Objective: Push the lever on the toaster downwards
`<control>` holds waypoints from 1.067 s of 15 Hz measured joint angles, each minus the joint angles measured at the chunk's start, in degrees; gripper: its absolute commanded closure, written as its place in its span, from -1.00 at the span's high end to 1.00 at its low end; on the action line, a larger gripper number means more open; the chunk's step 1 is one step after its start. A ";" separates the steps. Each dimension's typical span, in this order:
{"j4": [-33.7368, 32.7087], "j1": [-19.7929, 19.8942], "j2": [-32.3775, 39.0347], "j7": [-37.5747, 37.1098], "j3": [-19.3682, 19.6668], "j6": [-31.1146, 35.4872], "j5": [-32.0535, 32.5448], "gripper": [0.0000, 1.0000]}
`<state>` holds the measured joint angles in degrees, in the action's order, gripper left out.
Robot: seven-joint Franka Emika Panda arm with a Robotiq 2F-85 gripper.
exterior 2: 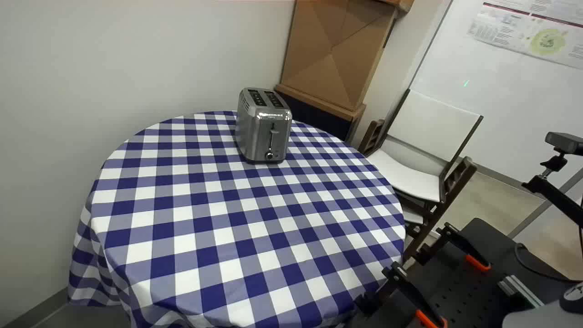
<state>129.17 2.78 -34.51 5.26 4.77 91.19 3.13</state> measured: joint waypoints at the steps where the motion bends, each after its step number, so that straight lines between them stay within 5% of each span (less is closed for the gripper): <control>1: 0.00 0.00 -0.01 0.00 0.00 0.02 0.00 1.00; 10: 0.16 0.01 0.11 -0.58 0.00 1.15 -0.17 1.00; 16: 2.57 0.02 5.06 -2.14 0.37 17.71 -0.87 1.00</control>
<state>131.74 2.80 -29.45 3.12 5.14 108.89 2.26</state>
